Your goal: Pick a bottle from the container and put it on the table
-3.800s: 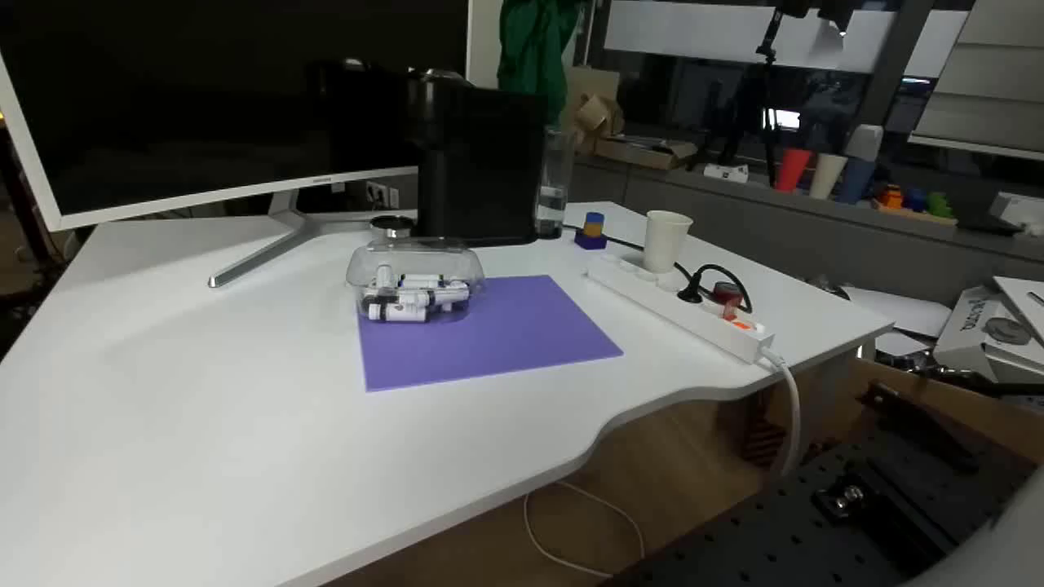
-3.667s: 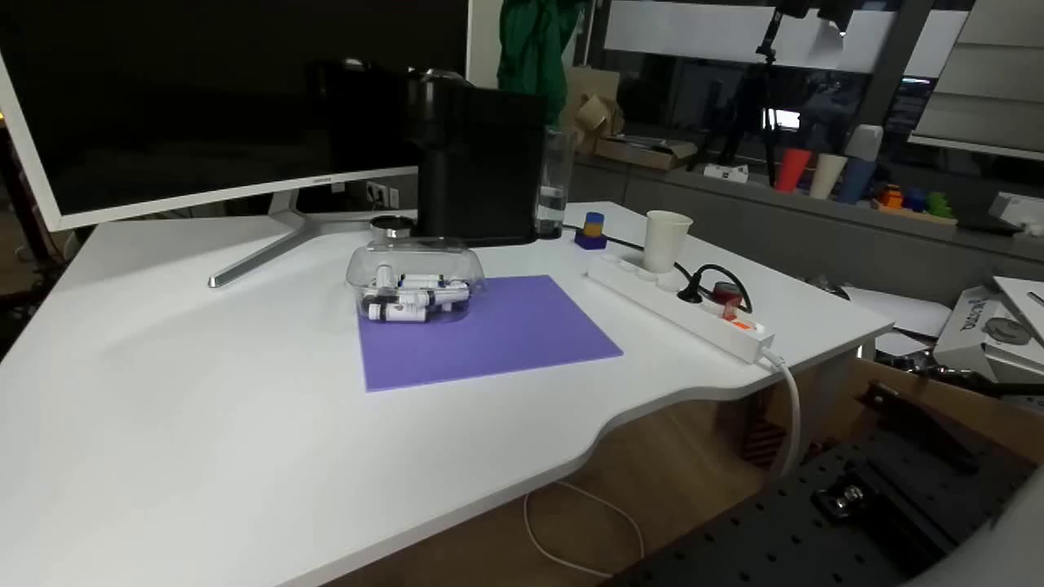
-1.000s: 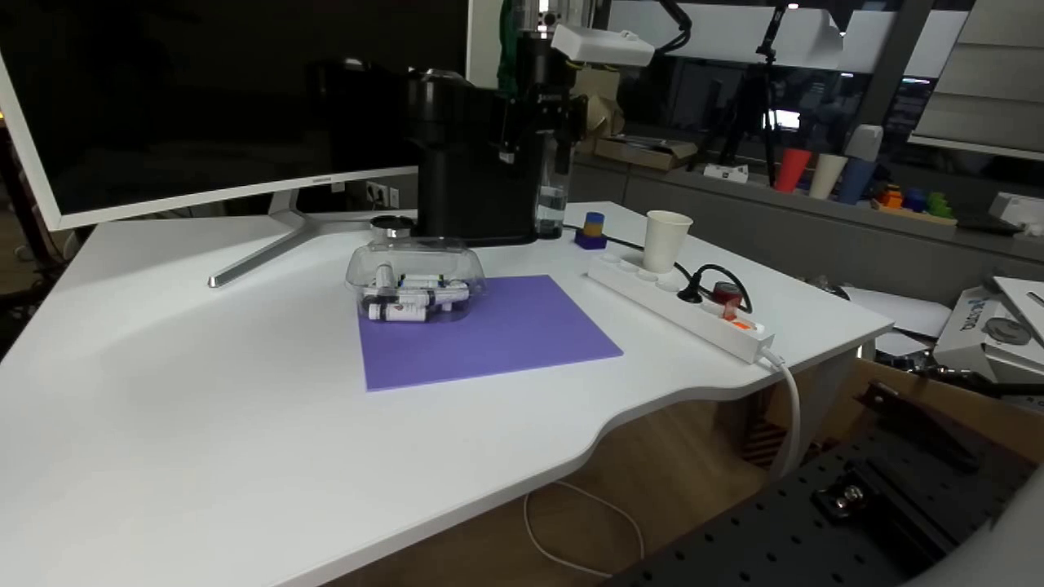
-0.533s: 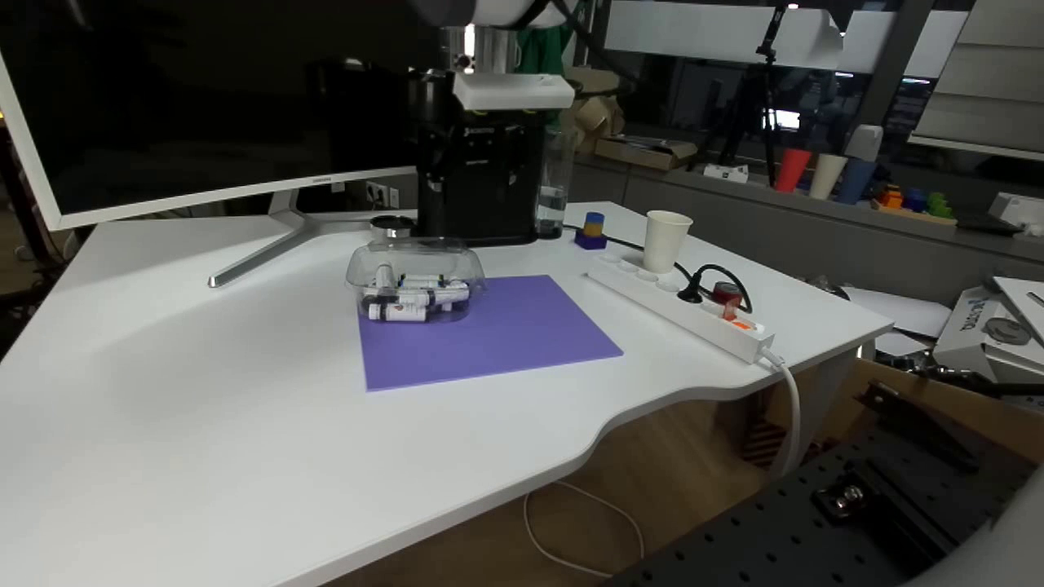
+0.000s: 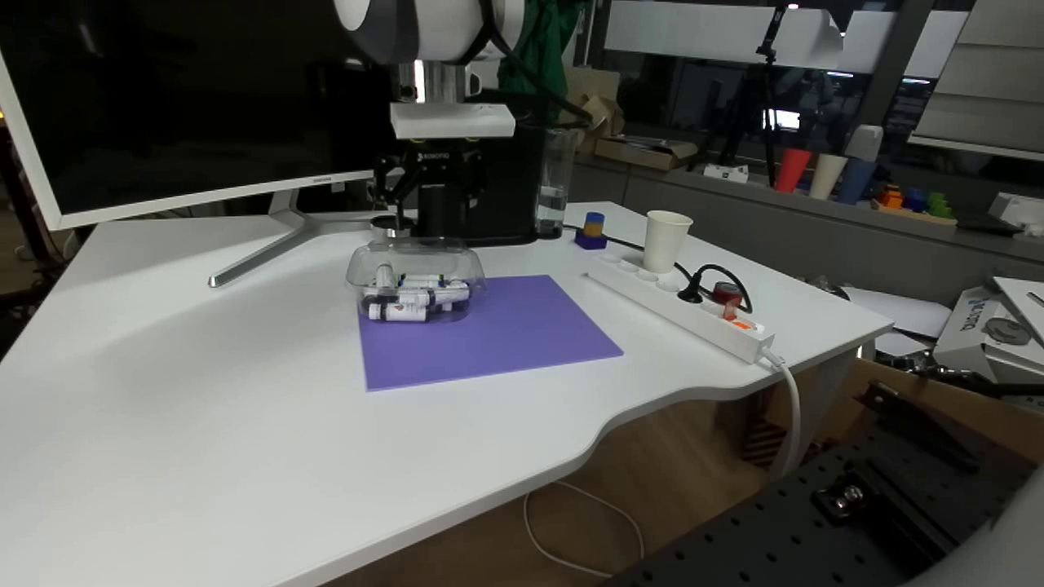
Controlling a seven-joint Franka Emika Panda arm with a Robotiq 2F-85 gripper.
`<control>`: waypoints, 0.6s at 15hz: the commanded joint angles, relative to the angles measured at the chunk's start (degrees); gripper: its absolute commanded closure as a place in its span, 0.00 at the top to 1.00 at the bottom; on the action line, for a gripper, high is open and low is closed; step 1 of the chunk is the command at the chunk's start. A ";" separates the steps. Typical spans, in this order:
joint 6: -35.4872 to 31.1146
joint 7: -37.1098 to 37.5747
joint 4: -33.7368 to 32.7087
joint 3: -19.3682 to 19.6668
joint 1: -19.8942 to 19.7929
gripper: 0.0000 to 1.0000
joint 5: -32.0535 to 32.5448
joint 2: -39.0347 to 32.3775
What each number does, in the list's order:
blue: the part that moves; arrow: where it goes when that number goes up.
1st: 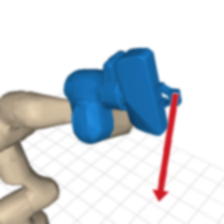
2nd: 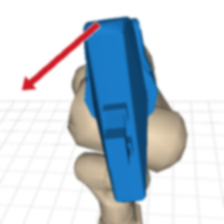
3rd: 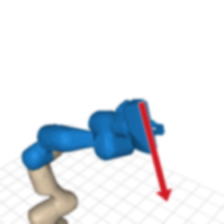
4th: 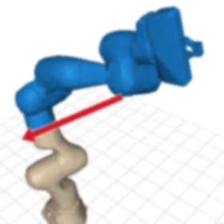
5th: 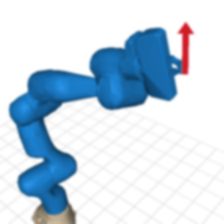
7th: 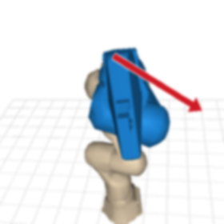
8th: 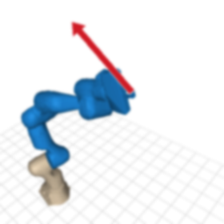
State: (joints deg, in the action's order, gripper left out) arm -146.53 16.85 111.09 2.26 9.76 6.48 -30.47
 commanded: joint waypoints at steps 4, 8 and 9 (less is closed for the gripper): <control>-0.37 -1.94 -1.78 -1.14 -0.15 1.00 -0.89 -3.25; -1.54 -2.86 -2.84 -1.94 0.16 1.00 -1.21 -5.87; -2.24 -3.24 -3.19 -2.05 0.31 1.00 -1.22 -6.50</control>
State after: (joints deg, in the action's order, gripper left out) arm -148.17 14.77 110.36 0.53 9.84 6.02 -34.87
